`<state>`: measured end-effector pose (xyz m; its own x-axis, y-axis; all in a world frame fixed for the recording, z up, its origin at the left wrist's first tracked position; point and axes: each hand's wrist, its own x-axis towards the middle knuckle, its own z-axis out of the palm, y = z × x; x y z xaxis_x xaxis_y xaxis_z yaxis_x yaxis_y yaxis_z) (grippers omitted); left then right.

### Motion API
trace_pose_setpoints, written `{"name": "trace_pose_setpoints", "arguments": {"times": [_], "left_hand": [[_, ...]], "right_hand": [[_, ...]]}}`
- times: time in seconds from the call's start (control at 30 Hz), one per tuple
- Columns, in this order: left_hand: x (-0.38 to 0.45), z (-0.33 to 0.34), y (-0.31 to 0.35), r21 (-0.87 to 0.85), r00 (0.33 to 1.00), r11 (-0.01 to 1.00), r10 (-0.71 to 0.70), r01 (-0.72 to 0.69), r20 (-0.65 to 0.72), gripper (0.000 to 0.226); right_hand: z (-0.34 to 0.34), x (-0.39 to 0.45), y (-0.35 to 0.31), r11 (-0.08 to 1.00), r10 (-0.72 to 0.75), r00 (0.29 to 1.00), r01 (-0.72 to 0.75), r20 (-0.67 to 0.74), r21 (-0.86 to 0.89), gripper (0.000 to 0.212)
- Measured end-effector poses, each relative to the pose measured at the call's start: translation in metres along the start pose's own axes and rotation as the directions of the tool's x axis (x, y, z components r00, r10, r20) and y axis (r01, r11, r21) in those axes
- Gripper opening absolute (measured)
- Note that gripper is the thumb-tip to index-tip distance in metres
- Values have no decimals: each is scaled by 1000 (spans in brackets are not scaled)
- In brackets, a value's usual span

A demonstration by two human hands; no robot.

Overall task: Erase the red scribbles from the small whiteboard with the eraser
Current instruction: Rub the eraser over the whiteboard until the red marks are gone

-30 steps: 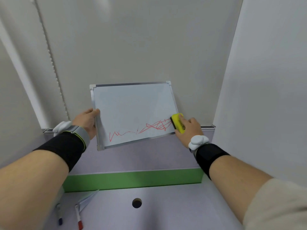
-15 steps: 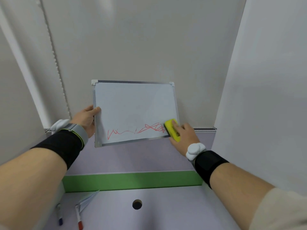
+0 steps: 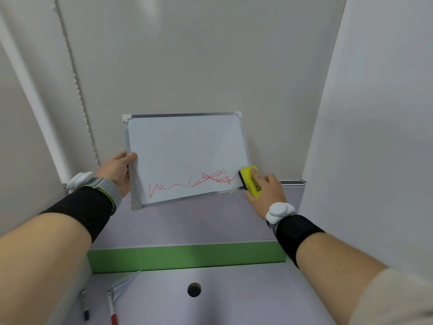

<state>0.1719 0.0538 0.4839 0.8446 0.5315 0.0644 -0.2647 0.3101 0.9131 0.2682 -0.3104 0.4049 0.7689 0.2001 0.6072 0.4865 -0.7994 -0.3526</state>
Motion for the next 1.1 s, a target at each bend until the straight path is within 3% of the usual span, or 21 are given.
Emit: {"name": "trace_pose_setpoints", "arguments": {"times": [0.03,0.17,0.3,0.43,0.47,0.57,0.6,0.73,0.8,0.9,0.93,1.03,1.1], "left_hand": [[0,1,0,-5,1000,1000,-3,3,-1,20],[0,1,0,6,1000,1000,-7,7,0,23],[0,-1,-3,-3,1000,1000,-22,22,-12,23],[1,-1,-3,21,1000,1000,-19,19,-7,20],[2,-3,-3,24,1000,1000,-18,18,-3,20],[3,-7,-3,0,1000,1000,-20,20,-6,19],[4,-7,-3,-8,1000,1000,-22,22,-9,20],[7,-5,-3,-13,1000,1000,-24,24,-19,24],[8,-8,-3,-11,999,1000,-26,25,-31,29],[9,-9,-3,-29,999,999,-32,31,-35,32],[9,-8,-2,-28,999,999,-30,29,-34,32],[9,-5,0,-11,999,1000,-24,24,-29,29],[9,-6,1,-14,999,1000,-24,24,-25,24]], "right_hand": [[-1,0,-1,1000,12,1000,-12,-13,2,73],[8,-10,-8,981,-183,977,188,106,-42,73],[3,0,-3,998,62,998,-62,-10,25,75],[15,-12,-15,986,-167,981,169,103,-11,76],[15,-11,-13,985,-167,980,169,113,-14,75],[8,-2,-5,996,79,997,-80,17,40,74],[7,-2,-6,995,91,996,-91,2,45,75],[19,-18,-25,978,-207,970,209,124,-2,75],[20,-16,-23,979,-200,972,202,126,-1,74],[11,-8,-13,999,7,999,-8,31,33,74],[10,-8,-12,1000,12,999,-13,31,28,74],[16,-17,-26,981,-193,974,194,118,-1,75],[19,-17,-28,975,-221,968,222,122,3,74]]}}
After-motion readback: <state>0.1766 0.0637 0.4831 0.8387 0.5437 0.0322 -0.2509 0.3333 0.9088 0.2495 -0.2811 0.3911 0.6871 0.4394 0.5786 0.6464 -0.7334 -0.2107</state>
